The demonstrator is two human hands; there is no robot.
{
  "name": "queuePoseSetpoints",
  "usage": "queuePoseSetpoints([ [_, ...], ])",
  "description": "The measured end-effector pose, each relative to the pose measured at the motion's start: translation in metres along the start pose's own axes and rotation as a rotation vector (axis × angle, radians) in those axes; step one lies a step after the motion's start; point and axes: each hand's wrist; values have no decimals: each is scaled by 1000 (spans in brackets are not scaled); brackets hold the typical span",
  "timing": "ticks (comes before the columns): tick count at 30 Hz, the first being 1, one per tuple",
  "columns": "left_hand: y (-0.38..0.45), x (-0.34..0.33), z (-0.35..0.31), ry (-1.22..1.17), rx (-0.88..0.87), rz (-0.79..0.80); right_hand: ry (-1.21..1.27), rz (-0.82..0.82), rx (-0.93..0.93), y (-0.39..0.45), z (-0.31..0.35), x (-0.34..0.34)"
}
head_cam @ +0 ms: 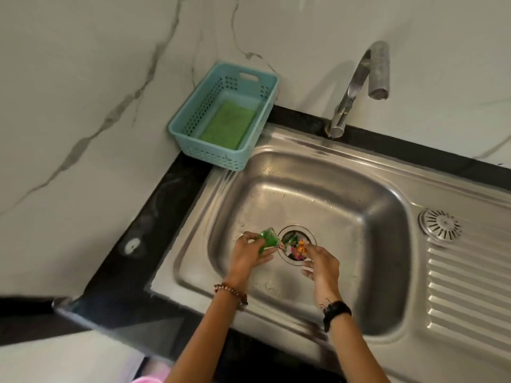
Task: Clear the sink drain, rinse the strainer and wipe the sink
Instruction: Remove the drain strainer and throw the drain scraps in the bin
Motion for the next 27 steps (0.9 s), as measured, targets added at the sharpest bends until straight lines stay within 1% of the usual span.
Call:
queuePoseSetpoints([
  [5, -73, 32, 12, -152, -215, -42, 40, 178, 81, -58, 2, 1],
  [10, -141, 80, 47, -313, -386, -197, 63, 368, 173, -123, -15, 12],
  [14, -183, 129, 95, -401, -440, -340, -61, 601, 255, -177, -54, 15],
  [18, -222, 182, 152, -516, -433, -538, -253, 817, 292, -229, -105, 8],
  [21, -243, 215, 187, -611, -376, -677, -391, 953, 282, -255, -143, 2],
  [23, -253, 237, 209, -645, -334, -762, -465, 1014, 263, -268, -168, -4],
  [27, -259, 281, 257, -661, -232, -853, -608, 1081, 227, -283, -221, -20],
])
Point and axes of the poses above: each hand's wrist, its own y-axis towards the middle knuckle, its own x-axis out of the back of the hand, z = x × y, and after that the axes turned 5 degrees about -z, right-handed
